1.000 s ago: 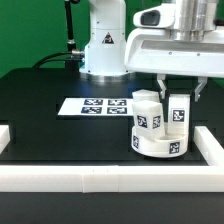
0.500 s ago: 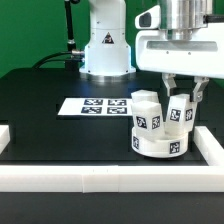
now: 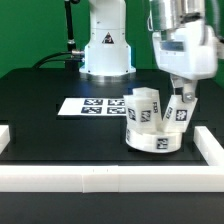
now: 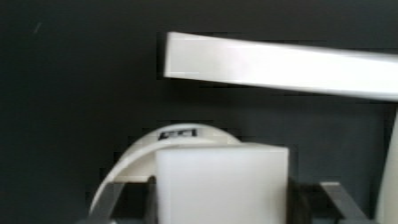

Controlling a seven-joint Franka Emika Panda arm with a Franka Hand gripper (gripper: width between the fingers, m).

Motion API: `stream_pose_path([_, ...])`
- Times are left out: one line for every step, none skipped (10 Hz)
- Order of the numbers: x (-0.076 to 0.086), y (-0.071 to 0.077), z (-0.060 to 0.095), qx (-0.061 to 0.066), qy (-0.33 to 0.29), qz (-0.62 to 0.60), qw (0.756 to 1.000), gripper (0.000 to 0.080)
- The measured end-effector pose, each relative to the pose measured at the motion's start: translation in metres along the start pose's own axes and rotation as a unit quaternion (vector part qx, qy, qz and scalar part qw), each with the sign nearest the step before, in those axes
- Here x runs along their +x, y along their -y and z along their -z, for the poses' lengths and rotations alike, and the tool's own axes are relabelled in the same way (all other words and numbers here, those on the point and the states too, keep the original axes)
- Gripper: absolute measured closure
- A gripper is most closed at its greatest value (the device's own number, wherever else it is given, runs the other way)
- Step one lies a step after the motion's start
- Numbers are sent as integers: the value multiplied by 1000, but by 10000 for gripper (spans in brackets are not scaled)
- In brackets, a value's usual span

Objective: Assemble stool

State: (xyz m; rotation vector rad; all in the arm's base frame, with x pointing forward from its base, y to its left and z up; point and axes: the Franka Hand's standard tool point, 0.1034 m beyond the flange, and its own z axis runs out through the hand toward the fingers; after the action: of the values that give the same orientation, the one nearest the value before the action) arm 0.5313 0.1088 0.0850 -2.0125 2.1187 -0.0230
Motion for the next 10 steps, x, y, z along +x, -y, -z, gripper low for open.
stream_pose_path([2, -1, 0, 7, 5, -44, 999, 466])
stream_pose_path([5, 0, 0, 22, 10, -123, 992, 466])
stream_pose_path([6, -1, 0, 27, 15, -172, 985, 466])
stream_pose_path([5, -1, 0, 29, 18, -202, 979, 466])
stream_pose_path([4, -2, 0, 30, 24, -256, 966, 466])
stream_pose_path([0, -2, 0, 31, 28, -305, 951, 466])
stream_pose_path([-6, -2, 1, 34, 31, -361, 932, 466])
stream_pose_path([-13, -4, 0, 30, 33, -387, 921, 466])
stream_pose_path([-14, -7, -1, 21, 35, -388, 921, 466])
stream_pose_path([-14, -8, -2, 13, 35, -374, 927, 465])
